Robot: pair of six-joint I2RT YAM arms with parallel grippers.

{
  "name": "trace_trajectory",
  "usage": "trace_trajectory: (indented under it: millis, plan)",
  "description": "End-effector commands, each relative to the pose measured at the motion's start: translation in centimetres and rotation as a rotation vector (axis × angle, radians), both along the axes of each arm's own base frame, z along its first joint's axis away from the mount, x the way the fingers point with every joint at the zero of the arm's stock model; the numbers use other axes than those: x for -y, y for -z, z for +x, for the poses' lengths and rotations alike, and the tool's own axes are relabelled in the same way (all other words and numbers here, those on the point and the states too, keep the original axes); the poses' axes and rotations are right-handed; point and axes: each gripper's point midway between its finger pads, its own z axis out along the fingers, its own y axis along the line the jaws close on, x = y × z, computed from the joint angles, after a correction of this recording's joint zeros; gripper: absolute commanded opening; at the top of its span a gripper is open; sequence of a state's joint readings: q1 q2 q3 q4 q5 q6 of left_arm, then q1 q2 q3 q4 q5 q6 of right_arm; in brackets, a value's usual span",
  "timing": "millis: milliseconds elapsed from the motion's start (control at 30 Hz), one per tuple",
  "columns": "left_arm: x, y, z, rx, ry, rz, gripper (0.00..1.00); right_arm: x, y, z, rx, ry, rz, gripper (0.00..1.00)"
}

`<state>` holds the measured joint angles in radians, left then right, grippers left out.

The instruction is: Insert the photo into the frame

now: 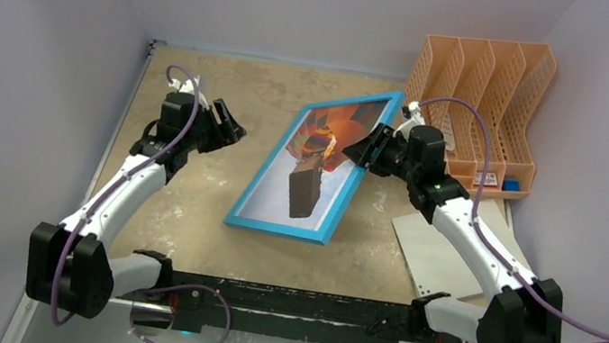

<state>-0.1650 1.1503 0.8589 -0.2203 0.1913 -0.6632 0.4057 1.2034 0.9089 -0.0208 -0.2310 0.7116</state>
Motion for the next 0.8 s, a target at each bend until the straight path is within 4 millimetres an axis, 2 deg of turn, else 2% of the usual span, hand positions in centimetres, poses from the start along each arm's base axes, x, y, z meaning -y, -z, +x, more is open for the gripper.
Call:
trace_trajectory:
  millis: [0,200,300,400,467,600,767]
  plan:
    - [-2.1,2.1,1.9,-0.024,-0.181,0.006,0.62,-2.9,-2.8,0.6,0.215,-0.239,0.076,0.53]
    - [-1.9,6.3,3.5,-0.108,-0.194,0.016,0.64,-4.3,0.2,3.0,0.222,-0.327,0.067,0.53]
    - [-2.9,8.9,3.8,-0.168,-0.234,0.069,0.65,-4.7,1.4,4.1,0.219,-0.346,0.074,0.53]
    - [-4.4,10.5,3.9,-0.196,-0.307,0.121,0.65,-5.3,3.0,5.2,0.198,-0.375,0.082,0.53]
    - [-5.4,10.9,4.0,-0.196,-0.356,0.152,0.65,-5.6,4.0,5.8,0.189,-0.388,0.085,0.53]
    - [-6.8,10.4,4.1,-0.152,-0.419,0.190,0.66,-5.9,6.0,7.3,0.159,-0.383,0.067,0.56]
    - [-8.0,11.0,3.5,-0.158,-0.477,0.210,0.66,-5.2,8.1,8.9,0.144,-0.326,-0.009,0.70]
